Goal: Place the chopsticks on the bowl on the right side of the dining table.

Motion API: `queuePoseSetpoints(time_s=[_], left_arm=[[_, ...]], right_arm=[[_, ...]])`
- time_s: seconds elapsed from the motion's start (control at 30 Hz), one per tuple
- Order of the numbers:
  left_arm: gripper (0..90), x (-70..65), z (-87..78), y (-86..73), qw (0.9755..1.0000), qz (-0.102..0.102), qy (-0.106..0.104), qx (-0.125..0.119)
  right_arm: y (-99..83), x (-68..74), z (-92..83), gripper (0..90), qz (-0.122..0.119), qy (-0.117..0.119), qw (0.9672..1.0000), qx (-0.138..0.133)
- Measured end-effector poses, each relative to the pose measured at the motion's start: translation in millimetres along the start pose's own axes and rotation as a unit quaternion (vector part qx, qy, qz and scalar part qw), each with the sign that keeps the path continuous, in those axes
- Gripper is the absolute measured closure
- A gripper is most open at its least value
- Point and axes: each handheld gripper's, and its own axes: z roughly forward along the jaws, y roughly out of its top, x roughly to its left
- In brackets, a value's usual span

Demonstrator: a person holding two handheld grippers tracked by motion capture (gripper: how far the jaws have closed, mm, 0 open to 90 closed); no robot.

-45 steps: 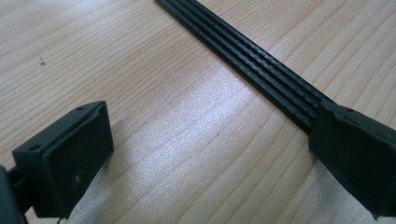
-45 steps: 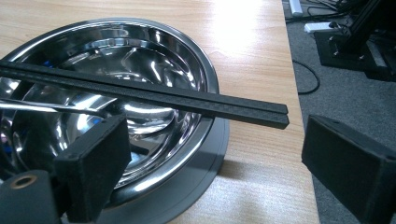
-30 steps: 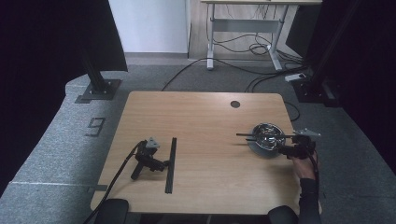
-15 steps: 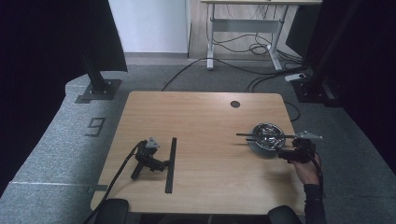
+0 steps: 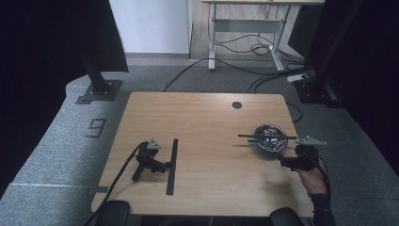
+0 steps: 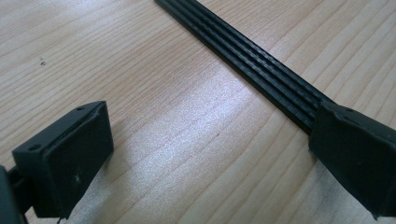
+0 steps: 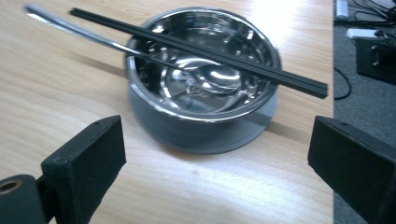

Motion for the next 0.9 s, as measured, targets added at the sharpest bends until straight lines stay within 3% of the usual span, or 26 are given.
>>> queuePoseSetpoints(time_s=[0.4, 0.9], left_arm=[[0.0, -0.2, 0.2, -0.1, 1.0, -0.002, 0.0, -0.001], [0.0, -0.1, 0.2, -0.1, 1.0, -0.002, 0.0, -0.001]], right_arm=[[4.0, 34.3, -9.6, 3.2, -0.021, 0.053, 0.9983, 0.011], [23.1, 74.8, 4.4, 0.0, -0.051, 0.108, 0.9928, 0.01]])
